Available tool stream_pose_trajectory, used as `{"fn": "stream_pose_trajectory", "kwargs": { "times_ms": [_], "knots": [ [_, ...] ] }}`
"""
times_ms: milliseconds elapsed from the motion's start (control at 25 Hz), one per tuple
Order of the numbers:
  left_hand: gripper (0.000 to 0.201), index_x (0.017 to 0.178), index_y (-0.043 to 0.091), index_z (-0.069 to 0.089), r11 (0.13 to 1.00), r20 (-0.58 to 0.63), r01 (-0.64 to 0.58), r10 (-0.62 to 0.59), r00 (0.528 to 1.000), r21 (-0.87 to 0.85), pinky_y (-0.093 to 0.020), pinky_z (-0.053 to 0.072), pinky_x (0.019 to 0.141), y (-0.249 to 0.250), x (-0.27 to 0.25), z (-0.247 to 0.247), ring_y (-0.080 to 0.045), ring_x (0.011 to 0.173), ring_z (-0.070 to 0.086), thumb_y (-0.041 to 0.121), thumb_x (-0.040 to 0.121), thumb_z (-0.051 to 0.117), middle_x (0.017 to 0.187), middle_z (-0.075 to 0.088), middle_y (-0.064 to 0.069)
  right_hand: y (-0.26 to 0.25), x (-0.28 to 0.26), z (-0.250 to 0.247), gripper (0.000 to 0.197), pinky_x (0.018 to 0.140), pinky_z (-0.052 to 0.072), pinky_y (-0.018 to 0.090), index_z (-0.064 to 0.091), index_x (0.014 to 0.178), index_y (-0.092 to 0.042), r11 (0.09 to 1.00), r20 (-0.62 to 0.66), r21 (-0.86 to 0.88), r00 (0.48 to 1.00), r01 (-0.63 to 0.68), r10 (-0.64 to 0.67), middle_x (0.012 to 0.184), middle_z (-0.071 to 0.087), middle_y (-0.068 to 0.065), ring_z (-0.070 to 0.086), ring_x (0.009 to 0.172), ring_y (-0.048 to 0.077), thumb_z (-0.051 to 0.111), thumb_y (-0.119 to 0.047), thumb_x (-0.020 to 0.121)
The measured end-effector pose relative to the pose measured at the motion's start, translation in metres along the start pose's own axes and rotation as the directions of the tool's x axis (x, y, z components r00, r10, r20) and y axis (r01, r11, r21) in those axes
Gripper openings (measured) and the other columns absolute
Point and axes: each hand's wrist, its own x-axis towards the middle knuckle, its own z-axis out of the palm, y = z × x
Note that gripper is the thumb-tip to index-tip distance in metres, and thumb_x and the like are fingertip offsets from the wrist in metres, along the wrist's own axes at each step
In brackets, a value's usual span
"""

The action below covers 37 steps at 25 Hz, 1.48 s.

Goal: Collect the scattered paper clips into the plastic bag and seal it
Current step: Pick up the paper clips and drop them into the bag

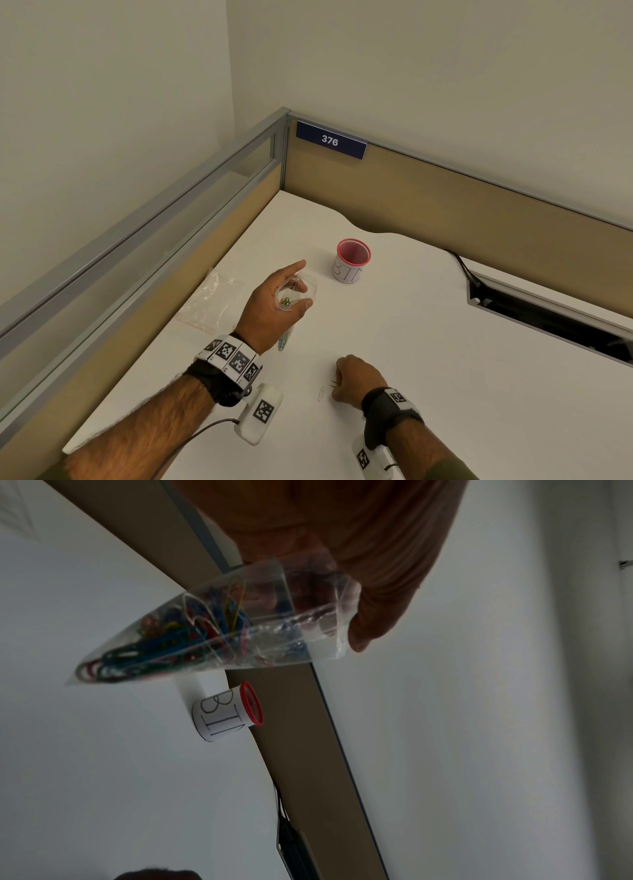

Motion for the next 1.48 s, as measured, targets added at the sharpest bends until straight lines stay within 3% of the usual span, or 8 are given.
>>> {"fn": "stream_pose_trajectory", "kwargs": {
  "times_ms": [280, 440, 760, 960, 1120, 1240, 1360, 1480],
  "knots": [
    [0.063, 0.141, 0.028, 0.051, 1.000, 0.017, 0.018, -0.018, 1.000, 0.002, -0.015, 0.048, 0.096, -0.001, 0.001, 0.001, -0.010, 0.108, 0.062, 0.015, 0.084, 0.076, 0.106, 0.065, 0.004, -0.006, -0.008, 0.004, 0.007, 0.073, 0.044, 0.031, 0.047, 0.085, -0.020, 0.999, -0.010, -0.009, 0.999, 0.040, -0.040, 0.091, 0.050, 0.001, 0.056, 0.087, 0.025, 0.052, -0.016, 0.080],
    [0.064, 0.140, 0.029, 0.051, 1.000, 0.016, 0.017, -0.017, 1.000, 0.012, -0.009, 0.048, 0.090, -0.001, 0.003, 0.001, -0.004, 0.104, 0.062, 0.012, 0.084, 0.076, 0.103, 0.065, 0.004, -0.009, -0.020, -0.020, 0.034, 0.083, 0.046, 0.028, 0.053, 0.118, -0.025, 0.986, -0.176, 0.105, 0.979, 0.127, -0.108, 0.105, 0.058, 0.001, 0.060, 0.096, 0.022, 0.047, -0.012, 0.087],
    [0.064, 0.142, 0.027, 0.049, 1.000, 0.023, 0.014, -0.014, 1.000, 0.027, -0.014, 0.050, 0.091, -0.007, 0.003, 0.005, -0.011, 0.108, 0.063, 0.015, 0.084, 0.076, 0.106, 0.065, 0.002, -0.069, -0.057, -0.153, 0.013, 0.074, 0.049, 0.015, 0.068, 0.099, -0.021, 0.815, -0.746, 0.216, 0.630, 0.538, -0.218, 0.090, 0.066, -0.008, 0.060, 0.081, 0.007, 0.065, -0.014, 0.089],
    [0.060, 0.134, 0.032, 0.053, 1.000, 0.029, -0.030, 0.030, 0.999, -0.010, -0.013, 0.050, 0.092, -0.005, 0.003, 0.006, -0.005, 0.112, 0.063, 0.012, 0.083, 0.077, 0.117, 0.068, 0.006, -0.098, -0.054, -0.159, 0.013, 0.077, 0.054, 0.024, 0.068, 0.102, -0.021, 0.786, -0.662, 0.195, 0.670, 0.586, -0.336, 0.093, 0.067, -0.006, 0.060, 0.084, 0.010, 0.063, -0.021, 0.090],
    [0.064, 0.141, 0.028, 0.051, 1.000, 0.023, -0.010, 0.010, 1.000, 0.018, -0.013, 0.050, 0.092, -0.006, 0.002, 0.003, -0.003, 0.107, 0.062, 0.014, 0.084, 0.077, 0.106, 0.067, 0.004, -0.077, -0.051, -0.153, 0.011, 0.073, 0.050, 0.015, 0.067, 0.101, -0.022, 0.802, -0.743, 0.130, 0.593, 0.583, -0.310, 0.091, 0.066, -0.006, 0.058, 0.080, 0.007, 0.062, -0.021, 0.090],
    [0.065, 0.141, 0.027, 0.051, 1.000, 0.008, 0.007, -0.007, 1.000, 0.012, -0.015, 0.048, 0.096, -0.006, 0.001, 0.001, -0.007, 0.107, 0.061, 0.013, 0.083, 0.077, 0.103, 0.065, 0.004, -0.046, -0.042, -0.123, 0.011, 0.073, 0.049, 0.020, 0.067, 0.100, -0.023, 0.887, -0.667, 0.070, 0.683, 0.456, -0.298, 0.090, 0.064, -0.005, 0.056, 0.079, 0.009, 0.058, -0.022, 0.092],
    [0.065, 0.140, 0.025, 0.052, 1.000, 0.011, -0.002, 0.002, 1.000, -0.010, -0.016, 0.047, 0.097, -0.005, 0.000, 0.002, -0.007, 0.105, 0.062, 0.009, 0.083, 0.076, 0.101, 0.065, 0.002, -0.023, -0.032, -0.057, 0.018, 0.076, 0.047, 0.029, 0.068, 0.102, -0.025, 0.934, -0.351, -0.034, 0.871, 0.355, -0.344, 0.098, 0.063, -0.002, 0.058, 0.094, 0.019, 0.053, -0.023, 0.092],
    [0.065, 0.141, 0.027, 0.050, 1.000, 0.017, 0.001, -0.001, 1.000, 0.016, -0.013, 0.047, 0.096, -0.004, -0.001, 0.002, -0.008, 0.106, 0.062, 0.013, 0.083, 0.077, 0.102, 0.064, 0.005, -0.012, -0.030, -0.003, 0.019, 0.082, 0.046, 0.033, 0.067, 0.106, -0.024, 0.939, -0.118, -0.096, 0.933, 0.330, -0.340, 0.109, 0.061, 0.000, 0.053, 0.106, 0.021, 0.055, -0.026, 0.090]
  ]
}}
